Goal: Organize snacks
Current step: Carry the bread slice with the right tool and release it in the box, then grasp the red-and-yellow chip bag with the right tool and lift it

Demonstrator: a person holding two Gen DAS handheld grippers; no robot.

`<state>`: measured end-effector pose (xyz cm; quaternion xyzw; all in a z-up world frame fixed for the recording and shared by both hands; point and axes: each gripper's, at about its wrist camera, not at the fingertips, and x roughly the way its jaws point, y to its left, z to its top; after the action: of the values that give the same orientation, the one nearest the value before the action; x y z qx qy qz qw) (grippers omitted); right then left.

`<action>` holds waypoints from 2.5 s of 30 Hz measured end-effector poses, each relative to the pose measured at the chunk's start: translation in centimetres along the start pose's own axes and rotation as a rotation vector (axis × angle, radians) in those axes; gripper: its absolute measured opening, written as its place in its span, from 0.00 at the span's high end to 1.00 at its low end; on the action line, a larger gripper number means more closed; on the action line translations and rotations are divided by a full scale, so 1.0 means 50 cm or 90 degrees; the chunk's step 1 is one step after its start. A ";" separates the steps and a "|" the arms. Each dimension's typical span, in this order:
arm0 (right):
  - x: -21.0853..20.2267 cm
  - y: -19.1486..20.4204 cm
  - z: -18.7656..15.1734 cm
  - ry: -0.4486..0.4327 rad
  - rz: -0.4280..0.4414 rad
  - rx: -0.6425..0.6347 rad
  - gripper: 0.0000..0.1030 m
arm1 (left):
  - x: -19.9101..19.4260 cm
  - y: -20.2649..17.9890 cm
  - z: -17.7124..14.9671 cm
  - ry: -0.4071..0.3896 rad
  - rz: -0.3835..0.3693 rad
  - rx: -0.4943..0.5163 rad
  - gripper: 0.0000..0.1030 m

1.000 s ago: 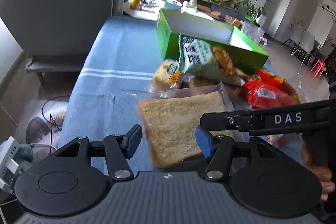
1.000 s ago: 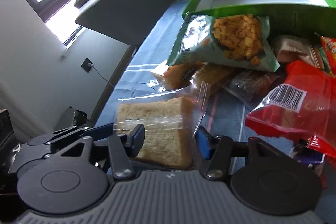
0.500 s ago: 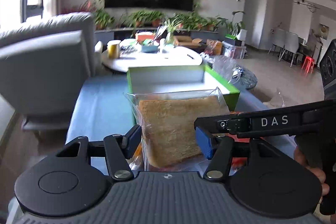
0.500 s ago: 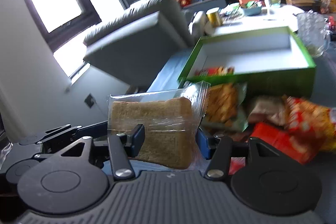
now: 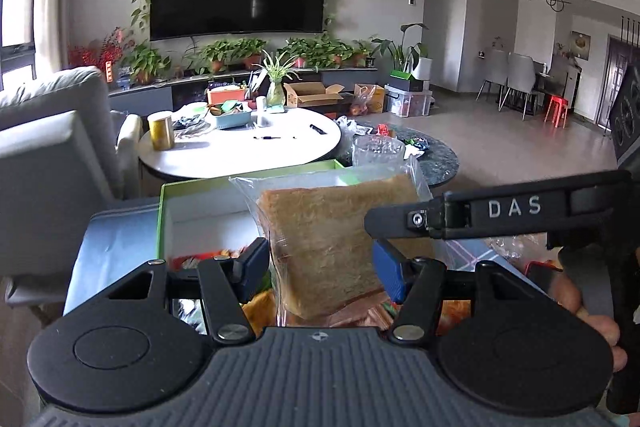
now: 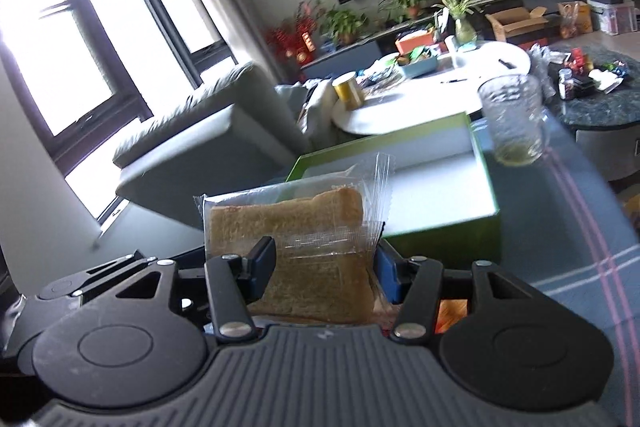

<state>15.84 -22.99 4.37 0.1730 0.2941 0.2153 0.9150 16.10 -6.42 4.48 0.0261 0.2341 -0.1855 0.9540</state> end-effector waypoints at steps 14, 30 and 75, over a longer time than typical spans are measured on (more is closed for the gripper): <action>0.063 -0.098 0.074 0.001 0.000 0.037 0.43 | 0.122 0.015 0.045 0.027 -0.008 -0.033 0.48; 0.162 -0.166 0.084 0.028 -0.010 0.109 0.42 | 0.258 0.041 0.043 0.075 0.015 -0.026 0.48; 0.028 -0.140 -0.018 0.076 -0.109 0.110 0.25 | 0.020 0.053 -0.060 0.073 -0.029 -0.091 0.37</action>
<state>18.35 -28.06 -0.07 0.2121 0.3792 0.1203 0.8926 16.55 -3.89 1.25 -0.0366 0.3014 -0.1885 0.9340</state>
